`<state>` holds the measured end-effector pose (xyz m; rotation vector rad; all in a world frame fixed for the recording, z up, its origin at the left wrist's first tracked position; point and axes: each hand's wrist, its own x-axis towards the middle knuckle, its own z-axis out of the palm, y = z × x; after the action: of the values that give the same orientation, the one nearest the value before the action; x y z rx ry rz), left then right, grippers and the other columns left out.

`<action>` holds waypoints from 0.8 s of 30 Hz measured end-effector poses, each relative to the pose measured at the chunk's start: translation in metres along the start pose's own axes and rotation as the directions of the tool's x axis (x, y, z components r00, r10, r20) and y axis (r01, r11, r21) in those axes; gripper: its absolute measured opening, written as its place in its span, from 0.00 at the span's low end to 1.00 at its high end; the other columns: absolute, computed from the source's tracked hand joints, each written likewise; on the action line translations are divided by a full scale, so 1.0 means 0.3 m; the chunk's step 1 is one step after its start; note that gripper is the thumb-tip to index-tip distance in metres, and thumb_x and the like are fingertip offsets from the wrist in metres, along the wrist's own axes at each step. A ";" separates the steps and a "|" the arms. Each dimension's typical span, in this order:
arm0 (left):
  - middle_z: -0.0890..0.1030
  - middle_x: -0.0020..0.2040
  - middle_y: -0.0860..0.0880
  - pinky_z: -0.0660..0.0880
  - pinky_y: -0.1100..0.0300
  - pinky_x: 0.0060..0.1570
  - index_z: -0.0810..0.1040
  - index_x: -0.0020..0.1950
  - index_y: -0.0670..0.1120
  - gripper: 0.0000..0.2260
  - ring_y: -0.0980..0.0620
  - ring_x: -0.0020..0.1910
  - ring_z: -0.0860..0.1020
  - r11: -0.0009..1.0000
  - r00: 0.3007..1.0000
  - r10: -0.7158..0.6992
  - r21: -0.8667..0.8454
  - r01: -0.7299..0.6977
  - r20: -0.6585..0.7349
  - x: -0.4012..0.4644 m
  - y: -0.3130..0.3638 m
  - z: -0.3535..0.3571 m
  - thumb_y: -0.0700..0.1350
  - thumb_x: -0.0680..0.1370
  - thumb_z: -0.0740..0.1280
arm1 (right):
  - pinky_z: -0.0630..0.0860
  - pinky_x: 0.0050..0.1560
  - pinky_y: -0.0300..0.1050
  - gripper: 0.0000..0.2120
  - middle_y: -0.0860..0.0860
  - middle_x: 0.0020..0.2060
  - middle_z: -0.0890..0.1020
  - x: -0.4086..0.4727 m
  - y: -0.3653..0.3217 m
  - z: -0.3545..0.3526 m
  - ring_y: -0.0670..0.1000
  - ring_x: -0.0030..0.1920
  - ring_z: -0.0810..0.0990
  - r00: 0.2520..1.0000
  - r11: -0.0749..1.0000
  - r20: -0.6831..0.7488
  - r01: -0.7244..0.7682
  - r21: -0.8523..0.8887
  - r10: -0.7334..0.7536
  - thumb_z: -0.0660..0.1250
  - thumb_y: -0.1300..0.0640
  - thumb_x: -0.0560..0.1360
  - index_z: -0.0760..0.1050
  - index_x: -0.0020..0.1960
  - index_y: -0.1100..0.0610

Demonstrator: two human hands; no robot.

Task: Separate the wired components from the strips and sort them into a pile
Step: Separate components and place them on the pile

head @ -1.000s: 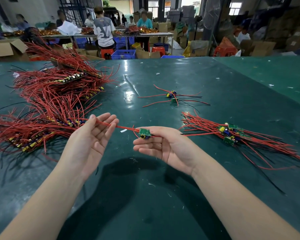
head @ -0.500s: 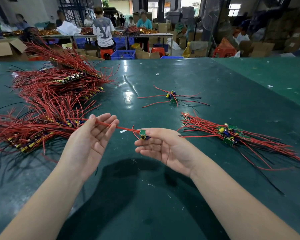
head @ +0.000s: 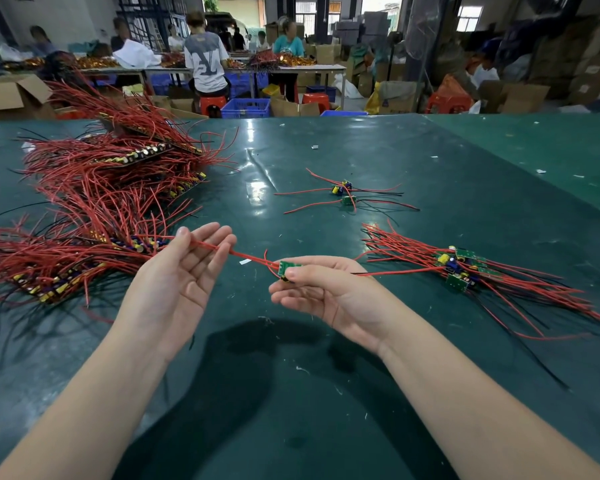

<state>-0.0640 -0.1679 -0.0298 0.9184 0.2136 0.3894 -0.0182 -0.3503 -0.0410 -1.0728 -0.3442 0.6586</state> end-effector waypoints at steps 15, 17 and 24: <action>0.83 0.56 0.41 0.81 0.61 0.46 0.76 0.61 0.37 0.21 0.47 0.55 0.82 0.981 0.978 -0.196 0.000 0.196 0.072 -0.012 -0.012 0.001 0.53 0.81 0.58 | 0.76 0.26 0.35 0.07 0.52 0.26 0.80 0.015 -0.054 -0.027 0.48 0.27 0.81 0.876 0.959 -0.483 0.131 0.253 0.008 0.68 0.58 0.76 0.78 0.43 0.61; 0.83 0.55 0.40 0.81 0.61 0.45 0.76 0.61 0.36 0.20 0.46 0.54 0.82 0.977 0.975 -0.212 -0.011 0.213 0.063 -0.016 -0.009 0.001 0.52 0.81 0.58 | 0.75 0.24 0.35 0.08 0.51 0.23 0.77 0.016 -0.071 -0.054 0.48 0.25 0.80 0.788 0.935 -0.615 0.206 0.289 0.016 0.71 0.56 0.74 0.76 0.41 0.60; 0.84 0.51 0.40 0.80 0.62 0.43 0.77 0.59 0.35 0.16 0.46 0.51 0.83 0.980 0.982 -0.184 -0.071 0.186 0.034 -0.012 0.008 -0.012 0.47 0.81 0.59 | 0.76 0.25 0.36 0.12 0.51 0.21 0.69 -0.004 -0.130 -0.136 0.48 0.20 0.76 0.638 0.799 -0.769 0.445 0.405 0.034 0.63 0.64 0.77 0.68 0.35 0.60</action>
<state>-0.0690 -0.1654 -0.0299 0.8230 0.2561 0.2105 0.0166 -0.3915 -0.0245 -0.6143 0.4447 0.0214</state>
